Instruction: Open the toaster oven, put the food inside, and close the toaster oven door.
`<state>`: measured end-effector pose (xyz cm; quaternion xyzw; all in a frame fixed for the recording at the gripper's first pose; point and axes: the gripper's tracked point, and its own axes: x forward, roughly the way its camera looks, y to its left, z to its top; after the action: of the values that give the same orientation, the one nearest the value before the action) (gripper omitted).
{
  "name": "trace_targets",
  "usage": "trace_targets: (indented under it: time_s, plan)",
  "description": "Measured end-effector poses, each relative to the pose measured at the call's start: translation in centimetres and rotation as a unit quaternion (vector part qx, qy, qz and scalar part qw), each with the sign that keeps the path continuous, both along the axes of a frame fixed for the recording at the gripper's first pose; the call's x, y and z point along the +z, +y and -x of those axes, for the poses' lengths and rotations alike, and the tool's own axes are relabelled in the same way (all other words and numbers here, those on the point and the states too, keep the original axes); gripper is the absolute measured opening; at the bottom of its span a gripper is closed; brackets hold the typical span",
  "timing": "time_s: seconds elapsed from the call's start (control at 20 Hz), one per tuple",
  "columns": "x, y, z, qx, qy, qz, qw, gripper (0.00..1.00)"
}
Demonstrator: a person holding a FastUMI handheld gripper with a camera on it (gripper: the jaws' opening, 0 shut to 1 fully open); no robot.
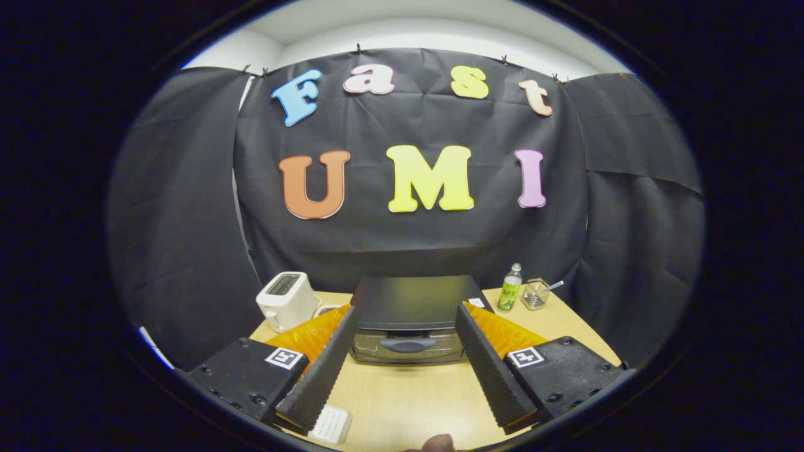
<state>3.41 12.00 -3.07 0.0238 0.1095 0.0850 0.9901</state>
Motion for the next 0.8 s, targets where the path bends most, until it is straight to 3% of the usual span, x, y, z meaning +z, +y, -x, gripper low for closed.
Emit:
trace_targets:
  time_s: [0.35, 0.8]
  plan:
    - [4.2, -1.1, 6.5, 0.001, -0.058, -0.016, 0.998, 1.0]
    - [2.2, -1.1, 10.8, 0.008, -0.051, -0.019, 0.998, 1.0]
